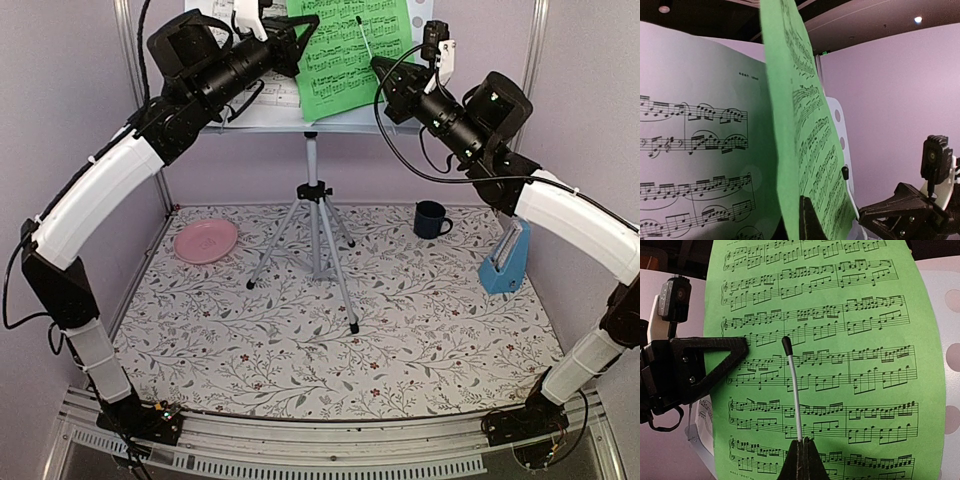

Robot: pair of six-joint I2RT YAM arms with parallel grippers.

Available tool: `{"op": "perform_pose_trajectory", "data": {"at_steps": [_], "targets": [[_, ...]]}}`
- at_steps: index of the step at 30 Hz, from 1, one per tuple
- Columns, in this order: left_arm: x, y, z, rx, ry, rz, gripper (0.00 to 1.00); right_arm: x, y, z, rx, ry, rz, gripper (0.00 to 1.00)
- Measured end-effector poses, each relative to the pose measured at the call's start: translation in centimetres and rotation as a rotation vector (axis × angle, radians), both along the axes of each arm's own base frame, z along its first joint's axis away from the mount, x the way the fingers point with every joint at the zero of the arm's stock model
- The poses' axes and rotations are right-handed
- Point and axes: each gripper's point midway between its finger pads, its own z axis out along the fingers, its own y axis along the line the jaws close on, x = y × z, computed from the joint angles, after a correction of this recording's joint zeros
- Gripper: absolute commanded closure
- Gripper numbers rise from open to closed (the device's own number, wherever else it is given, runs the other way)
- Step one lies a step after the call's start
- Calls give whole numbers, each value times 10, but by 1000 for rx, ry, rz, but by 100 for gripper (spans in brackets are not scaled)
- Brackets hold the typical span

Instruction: Set up the instrument practice props

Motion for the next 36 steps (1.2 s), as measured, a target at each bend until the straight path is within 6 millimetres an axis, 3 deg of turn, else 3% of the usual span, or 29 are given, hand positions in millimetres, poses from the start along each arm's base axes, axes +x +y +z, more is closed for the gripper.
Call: {"op": "perform_pose_trajectory", "data": {"at_steps": [18, 36], "targets": [[-2, -24, -22, 185, -38, -64, 100, -5, 0, 0, -8, -27, 9, 100], [0, -32, -24, 226, -74, -74, 99, -8, 2, 0, -13, -35, 26, 100]]}}
